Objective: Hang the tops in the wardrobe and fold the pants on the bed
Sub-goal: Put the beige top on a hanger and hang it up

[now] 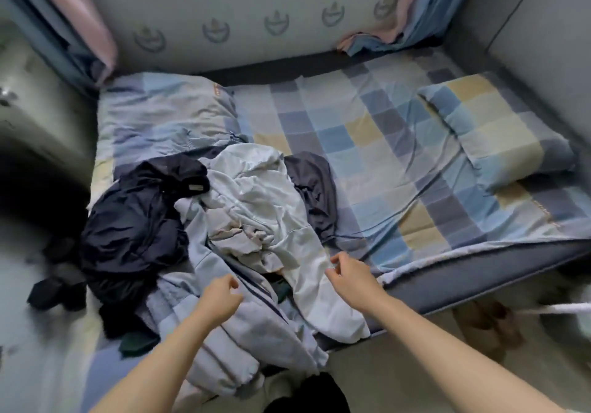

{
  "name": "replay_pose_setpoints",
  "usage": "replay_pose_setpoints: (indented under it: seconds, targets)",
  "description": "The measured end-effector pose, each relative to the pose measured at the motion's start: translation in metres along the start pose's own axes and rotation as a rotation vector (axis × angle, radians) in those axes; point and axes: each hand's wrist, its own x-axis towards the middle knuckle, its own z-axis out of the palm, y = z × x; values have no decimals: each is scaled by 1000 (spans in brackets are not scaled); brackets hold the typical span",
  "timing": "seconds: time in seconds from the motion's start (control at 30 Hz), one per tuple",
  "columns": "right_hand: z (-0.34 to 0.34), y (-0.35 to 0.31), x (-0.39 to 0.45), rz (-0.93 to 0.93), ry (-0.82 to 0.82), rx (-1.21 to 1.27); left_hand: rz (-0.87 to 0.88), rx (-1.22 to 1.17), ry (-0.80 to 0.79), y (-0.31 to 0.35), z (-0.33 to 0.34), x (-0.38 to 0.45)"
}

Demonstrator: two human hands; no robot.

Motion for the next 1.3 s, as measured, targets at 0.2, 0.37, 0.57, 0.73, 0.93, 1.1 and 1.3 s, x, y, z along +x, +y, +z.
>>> replay_pose_setpoints:
  seconds: [0.2, 0.37, 0.57, 0.73, 0.93, 1.1, 1.3]
  targets:
    - [51, -26, 147, -20, -112, -70, -30, 223, 41, -41, -11, 108]
    - [101, -45, 245, -104, -158, -136, 37, 417, 199, -41, 9, 196]
    - [165, -58, 311, -237, -265, -153, -9, 500, 258, -63, 30, 274]
    - [199, -58, 312, -255, -323, -71, -211, -733, 361, -64, 22, 267]
    - [170, -75, 277, -280, -244, 276, -49, -1313, 377, -10, -14, 179]
    - [112, -95, 234, -110, -251, 449, 49, -1447, 396, 11, -63, 110]
    - [22, -136, 155, -187, -181, 898, 142, -1569, 495, 2, -123, 26]
